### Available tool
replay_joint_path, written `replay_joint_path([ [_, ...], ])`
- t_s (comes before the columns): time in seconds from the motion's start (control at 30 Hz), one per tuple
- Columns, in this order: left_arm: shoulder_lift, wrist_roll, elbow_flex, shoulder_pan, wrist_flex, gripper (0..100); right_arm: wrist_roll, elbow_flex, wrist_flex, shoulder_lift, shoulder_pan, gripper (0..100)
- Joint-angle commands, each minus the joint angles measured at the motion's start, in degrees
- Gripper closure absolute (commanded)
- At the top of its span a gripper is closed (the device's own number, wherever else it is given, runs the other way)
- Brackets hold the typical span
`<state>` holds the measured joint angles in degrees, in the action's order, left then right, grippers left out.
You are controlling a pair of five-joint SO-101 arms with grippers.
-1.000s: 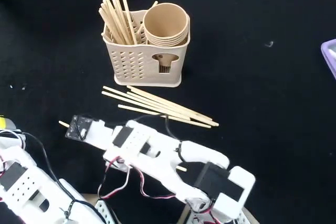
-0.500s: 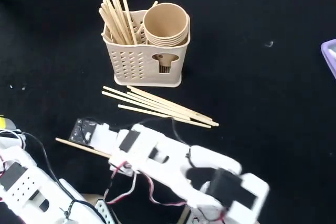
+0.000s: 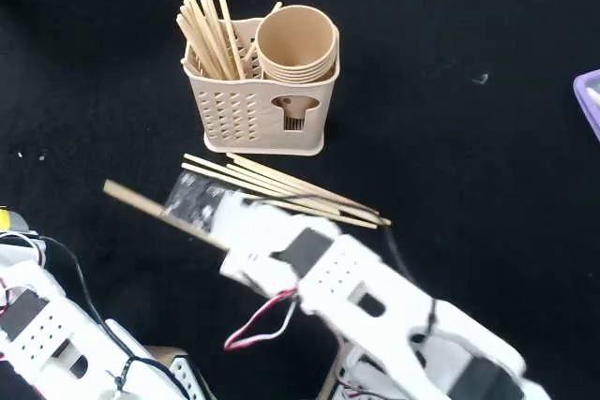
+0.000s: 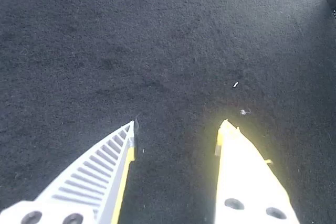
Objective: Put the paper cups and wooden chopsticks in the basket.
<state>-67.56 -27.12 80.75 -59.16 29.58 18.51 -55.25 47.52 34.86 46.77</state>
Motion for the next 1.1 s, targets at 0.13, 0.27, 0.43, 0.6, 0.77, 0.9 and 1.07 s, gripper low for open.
replay_joint_path([
  [0.13, -0.8, -0.2, -2.3, 2.2, -0.5, 75, 0.7, 0.7, -0.4, 18.2, -9.1, 98.8],
  [0.27, -0.8, -0.1, -2.0, 2.9, -0.5, 75, 0.3, 5.9, 1.2, 24.0, -10.9, 98.8],
  [0.43, -0.8, -0.1, -1.8, 3.0, -0.5, 75, -2.2, 19.2, 2.0, 24.9, -10.8, 98.8],
  [0.6, -0.8, 0.2, -1.5, 4.4, -0.5, 75, -6.7, 31.8, -1.1, 21.4, -10.9, 98.8],
  [0.77, -0.8, 6.4, -0.9, 9.5, -0.5, 75, -8.6, 34.2, -19.6, 11.6, -10.9, 98.7],
  [0.9, -0.8, 8.4, -0.4, 11.9, -0.5, 75, -8.5, 34.3, -36.1, 4.7, -10.9, 98.7],
  [1.07, -0.8, 8.4, -0.4, 12.4, -0.5, 75, -8.3, 34.4, -49.2, -3.1, -11.0, 98.7],
])
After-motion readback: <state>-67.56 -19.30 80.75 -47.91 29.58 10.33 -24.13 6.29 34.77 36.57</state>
